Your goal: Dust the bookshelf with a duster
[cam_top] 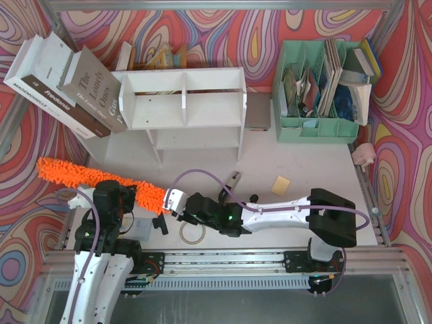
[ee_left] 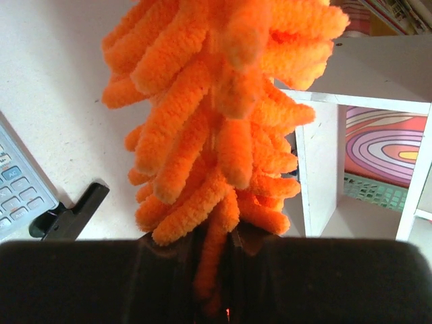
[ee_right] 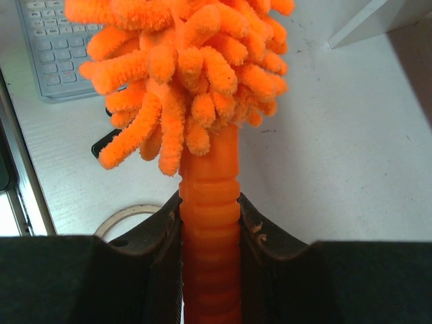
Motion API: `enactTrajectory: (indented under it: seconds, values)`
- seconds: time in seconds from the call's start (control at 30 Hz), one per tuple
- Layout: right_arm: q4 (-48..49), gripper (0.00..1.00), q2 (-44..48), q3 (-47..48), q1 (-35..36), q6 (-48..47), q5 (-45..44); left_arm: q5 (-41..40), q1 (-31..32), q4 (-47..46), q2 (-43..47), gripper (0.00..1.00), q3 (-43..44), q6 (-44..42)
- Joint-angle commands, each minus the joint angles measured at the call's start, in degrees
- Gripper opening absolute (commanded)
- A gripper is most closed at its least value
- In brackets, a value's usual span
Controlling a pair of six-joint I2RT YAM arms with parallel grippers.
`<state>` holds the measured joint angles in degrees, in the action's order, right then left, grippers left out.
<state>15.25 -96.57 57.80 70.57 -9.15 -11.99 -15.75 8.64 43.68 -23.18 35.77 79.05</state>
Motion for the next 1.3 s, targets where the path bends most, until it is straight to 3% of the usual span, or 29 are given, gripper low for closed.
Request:
enactTrajectory:
  seconds: [0.0, 0.1, 0.2, 0.33, 0.5, 0.77, 0.93, 1.27]
  values:
    - [0.52, 0.0, 0.6, 0.31, -0.63, -0.11, -1.84, 0.48, 0.14, 0.5, 0.64, 0.0, 1.53, 0.8]
    - [0.5, 0.0, 1.3, 0.23, -0.62, -0.57, -1.38, -0.04, 0.14, 1.02, 0.49, 0.03, 1.52, 0.74]
    - [0.21, 0.0, 2.07, 0.27, -0.63, -0.97, -0.77, -0.61, 0.14, 1.95, 0.42, 0.18, 1.68, 0.5]
    - [-0.04, 0.0, 3.66, -0.17, -0.61, -1.16, -1.34, -2.8, 0.14, 5.44, 0.73, 0.56, 2.73, -0.07]
    - [0.13, 0.0, 6.09, -1.77, -0.63, -0.46, -2.4, -7.2, 0.14, 10.06, 1.93, 0.96, 7.27, -4.96]
    - [-0.12, 0.0, 10.47, -4.98, -0.63, 0.28, -2.06, -18.48, 0.14, 16.51, 7.38, 0.98, 16.15, -16.12]
    - [-1.39, 0.0, 13.53, -5.82, -0.32, -0.59, -1.99, -25.31, 0.14, 16.37, 16.32, 0.98, 17.39, -23.28]
    - [-1.98, 0.0, 17.66, -6.3, 2.82, -2.19, -5.93, -22.72, 0.14, 14.46, 22.78, 0.98, 18.67, -39.71]
